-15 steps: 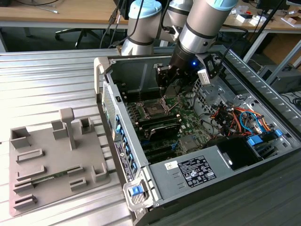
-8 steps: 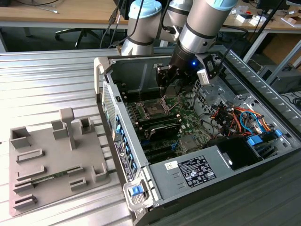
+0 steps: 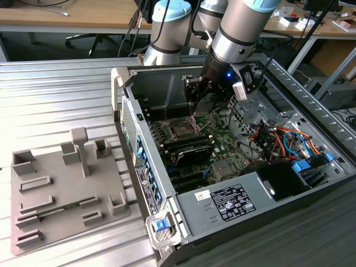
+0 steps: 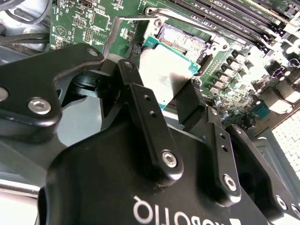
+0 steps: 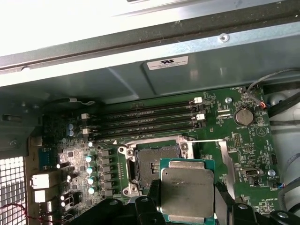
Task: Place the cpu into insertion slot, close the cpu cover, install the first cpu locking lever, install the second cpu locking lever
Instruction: 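Place the cpu into insertion slot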
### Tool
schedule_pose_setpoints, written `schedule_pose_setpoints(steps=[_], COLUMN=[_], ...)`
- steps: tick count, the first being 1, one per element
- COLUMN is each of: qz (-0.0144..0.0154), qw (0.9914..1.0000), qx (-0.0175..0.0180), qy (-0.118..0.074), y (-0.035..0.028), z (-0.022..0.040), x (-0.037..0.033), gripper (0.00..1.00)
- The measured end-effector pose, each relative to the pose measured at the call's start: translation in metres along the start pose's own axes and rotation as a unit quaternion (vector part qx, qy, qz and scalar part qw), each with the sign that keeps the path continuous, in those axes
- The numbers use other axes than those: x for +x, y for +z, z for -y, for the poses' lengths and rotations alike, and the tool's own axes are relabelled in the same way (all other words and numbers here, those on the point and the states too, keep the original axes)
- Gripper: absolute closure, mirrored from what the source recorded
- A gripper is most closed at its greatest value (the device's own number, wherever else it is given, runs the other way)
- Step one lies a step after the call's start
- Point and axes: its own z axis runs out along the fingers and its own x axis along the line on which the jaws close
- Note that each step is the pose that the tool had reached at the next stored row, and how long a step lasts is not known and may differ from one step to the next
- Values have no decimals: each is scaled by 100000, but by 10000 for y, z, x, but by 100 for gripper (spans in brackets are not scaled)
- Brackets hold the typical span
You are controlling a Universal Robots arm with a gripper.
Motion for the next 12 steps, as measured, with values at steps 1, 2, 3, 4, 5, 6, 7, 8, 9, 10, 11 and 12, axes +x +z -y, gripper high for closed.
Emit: schedule_pose_setpoints(steps=[1, 2, 3, 4, 5, 6, 7, 8, 9, 10, 11, 12], qz=[25, 43, 61, 77, 98, 113, 129, 142, 163, 181, 196, 218], qw=[100000, 99999, 99998, 99996, 99994, 99992, 99989, 99987, 99983, 99979, 99976, 99970], qx=[-1, 3, 5, 7, 10, 12, 12, 13, 11, 13, 12, 13], qy=[268, 465, 698, 863, 1110, 1284, 1455, 1603, 1824, 2037, 2200, 2426], y=[0, 0, 0, 0, 0, 0, 0, 0, 0, 0, 0, 0], z=[0, 0, 0, 0, 0, 0, 0, 0, 0, 0, 0, 0], x=[0, 0, 0, 0, 0, 0, 0, 0, 0, 0, 0, 0], gripper=[46, 46, 46, 46, 46, 46, 46, 46, 46, 46, 46, 46])
